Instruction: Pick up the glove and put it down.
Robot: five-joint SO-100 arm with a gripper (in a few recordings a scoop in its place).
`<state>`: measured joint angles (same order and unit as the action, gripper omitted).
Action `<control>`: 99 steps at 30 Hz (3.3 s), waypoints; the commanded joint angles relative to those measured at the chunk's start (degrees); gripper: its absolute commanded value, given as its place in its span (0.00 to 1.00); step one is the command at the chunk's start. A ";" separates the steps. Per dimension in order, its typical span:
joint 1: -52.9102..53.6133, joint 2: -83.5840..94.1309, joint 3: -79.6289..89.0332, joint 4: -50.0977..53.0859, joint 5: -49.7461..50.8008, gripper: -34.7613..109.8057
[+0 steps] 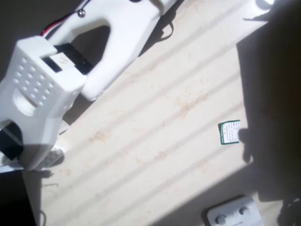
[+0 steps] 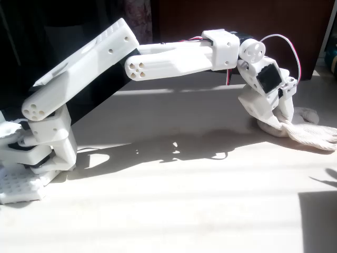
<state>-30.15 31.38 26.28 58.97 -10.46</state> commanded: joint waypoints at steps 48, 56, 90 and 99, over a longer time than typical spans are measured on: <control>50.54 7.12 -1.32 26.72 -7.56 0.24; 50.71 3.96 -2.02 26.10 -7.56 0.24; 43.51 31.29 -2.02 35.86 -8.61 0.42; 30.15 32.26 -1.93 36.30 -8.17 0.42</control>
<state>4.04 60.03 25.40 95.19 -19.34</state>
